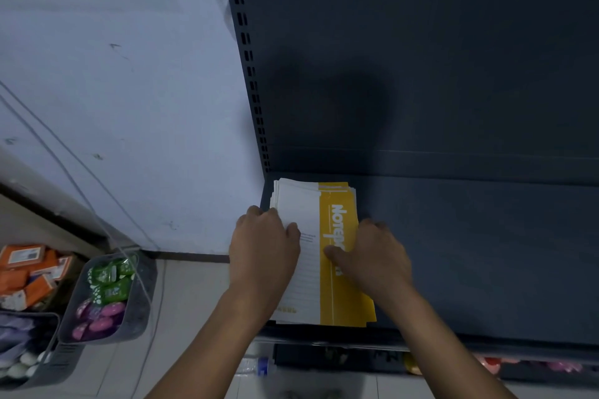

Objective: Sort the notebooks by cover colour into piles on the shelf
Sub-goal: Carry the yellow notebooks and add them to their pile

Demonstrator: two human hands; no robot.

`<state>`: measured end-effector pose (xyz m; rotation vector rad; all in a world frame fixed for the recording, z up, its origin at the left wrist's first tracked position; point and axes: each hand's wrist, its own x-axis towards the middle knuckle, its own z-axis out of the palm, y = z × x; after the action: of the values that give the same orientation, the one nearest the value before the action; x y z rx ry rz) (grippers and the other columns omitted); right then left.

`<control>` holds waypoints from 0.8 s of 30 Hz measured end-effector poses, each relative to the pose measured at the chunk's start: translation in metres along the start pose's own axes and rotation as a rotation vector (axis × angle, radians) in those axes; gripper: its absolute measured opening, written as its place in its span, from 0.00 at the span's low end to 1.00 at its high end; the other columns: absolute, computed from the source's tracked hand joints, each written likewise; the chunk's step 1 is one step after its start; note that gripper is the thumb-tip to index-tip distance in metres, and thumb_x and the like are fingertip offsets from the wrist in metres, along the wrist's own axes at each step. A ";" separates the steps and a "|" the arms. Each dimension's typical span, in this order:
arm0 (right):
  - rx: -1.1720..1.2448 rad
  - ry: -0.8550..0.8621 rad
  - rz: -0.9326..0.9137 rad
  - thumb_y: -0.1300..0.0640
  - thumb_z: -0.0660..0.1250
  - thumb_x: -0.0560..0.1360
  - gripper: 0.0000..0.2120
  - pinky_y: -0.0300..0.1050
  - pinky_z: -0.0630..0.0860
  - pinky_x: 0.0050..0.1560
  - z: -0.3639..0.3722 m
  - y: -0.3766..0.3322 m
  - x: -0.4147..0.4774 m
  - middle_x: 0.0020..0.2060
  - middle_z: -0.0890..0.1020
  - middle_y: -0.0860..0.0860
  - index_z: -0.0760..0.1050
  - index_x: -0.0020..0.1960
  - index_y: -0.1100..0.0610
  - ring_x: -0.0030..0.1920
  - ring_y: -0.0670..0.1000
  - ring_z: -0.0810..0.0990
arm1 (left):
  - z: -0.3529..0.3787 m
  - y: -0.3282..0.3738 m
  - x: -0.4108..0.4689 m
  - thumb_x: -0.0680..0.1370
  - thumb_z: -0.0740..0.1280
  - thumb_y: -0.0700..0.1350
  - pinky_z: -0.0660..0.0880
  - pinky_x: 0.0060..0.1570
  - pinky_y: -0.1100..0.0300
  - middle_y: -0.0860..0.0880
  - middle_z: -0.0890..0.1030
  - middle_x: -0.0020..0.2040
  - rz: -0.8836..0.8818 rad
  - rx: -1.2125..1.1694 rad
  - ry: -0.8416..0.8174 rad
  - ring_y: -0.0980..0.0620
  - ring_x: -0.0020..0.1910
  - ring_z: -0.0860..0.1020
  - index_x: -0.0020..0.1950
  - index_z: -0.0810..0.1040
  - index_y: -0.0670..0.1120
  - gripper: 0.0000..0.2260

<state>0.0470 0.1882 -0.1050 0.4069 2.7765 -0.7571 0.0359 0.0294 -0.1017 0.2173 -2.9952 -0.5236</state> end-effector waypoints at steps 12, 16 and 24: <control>-0.039 -0.104 0.023 0.40 0.74 0.70 0.28 0.51 0.78 0.53 -0.009 -0.002 0.004 0.59 0.74 0.52 0.72 0.61 0.55 0.60 0.54 0.77 | -0.017 0.016 -0.001 0.84 0.57 0.58 0.68 0.42 0.60 0.48 0.78 0.55 0.057 0.309 -0.041 0.50 0.53 0.78 0.59 0.75 0.45 0.18; -0.042 -0.102 0.020 0.39 0.74 0.69 0.29 0.50 0.77 0.53 -0.008 -0.002 0.003 0.61 0.73 0.52 0.72 0.62 0.55 0.62 0.55 0.75 | -0.018 0.024 -0.006 0.85 0.56 0.57 0.67 0.38 0.59 0.49 0.79 0.53 0.097 0.514 -0.086 0.51 0.51 0.79 0.59 0.75 0.45 0.18; -0.009 -0.140 0.016 0.38 0.75 0.68 0.29 0.50 0.78 0.53 -0.011 -0.003 -0.002 0.57 0.73 0.51 0.72 0.61 0.54 0.59 0.54 0.76 | -0.014 0.019 -0.002 0.84 0.60 0.54 0.70 0.31 0.62 0.49 0.77 0.45 -0.053 -0.076 -0.240 0.53 0.39 0.76 0.53 0.68 0.44 0.13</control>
<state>0.0458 0.1912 -0.0941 0.3599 2.6427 -0.7395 0.0373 0.0428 -0.0826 0.2452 -3.1992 -0.7163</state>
